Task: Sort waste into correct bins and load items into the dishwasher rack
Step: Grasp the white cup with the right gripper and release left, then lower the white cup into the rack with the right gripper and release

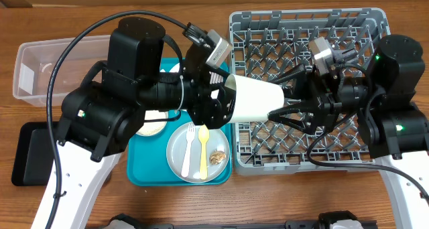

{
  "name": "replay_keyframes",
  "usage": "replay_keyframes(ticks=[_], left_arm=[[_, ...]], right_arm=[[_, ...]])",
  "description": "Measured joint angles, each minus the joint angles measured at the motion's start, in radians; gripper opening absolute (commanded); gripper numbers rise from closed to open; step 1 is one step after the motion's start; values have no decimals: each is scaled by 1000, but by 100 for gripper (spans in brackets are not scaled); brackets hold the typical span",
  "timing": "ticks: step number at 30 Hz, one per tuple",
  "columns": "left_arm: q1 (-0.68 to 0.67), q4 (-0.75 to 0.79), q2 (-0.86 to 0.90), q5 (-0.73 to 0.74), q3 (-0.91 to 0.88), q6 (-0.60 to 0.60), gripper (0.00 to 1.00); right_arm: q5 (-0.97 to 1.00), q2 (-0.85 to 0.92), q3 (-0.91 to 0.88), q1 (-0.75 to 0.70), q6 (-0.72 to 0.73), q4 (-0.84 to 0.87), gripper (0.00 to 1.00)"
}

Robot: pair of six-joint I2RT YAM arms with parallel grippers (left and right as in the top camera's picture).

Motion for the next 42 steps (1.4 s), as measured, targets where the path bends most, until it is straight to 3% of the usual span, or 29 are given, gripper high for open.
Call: replay_keyframes(ticks=[13, 18, 30, 42], left_arm=[[0, -137, -139, -535, 1, -77, 92], [0, -151, -201, -673, 2, -106, 92], [0, -196, -217, -750, 6, -124, 93], [0, -200, -200, -755, 6, -124, 95]], right_arm=[[250, 0, 0, 0, 72, -130, 44], [413, 0, 1, 0, 75, -248, 44], [1215, 4, 11, -7, 146, -758, 42], [1517, 93, 16, -120, 245, -993, 42]])
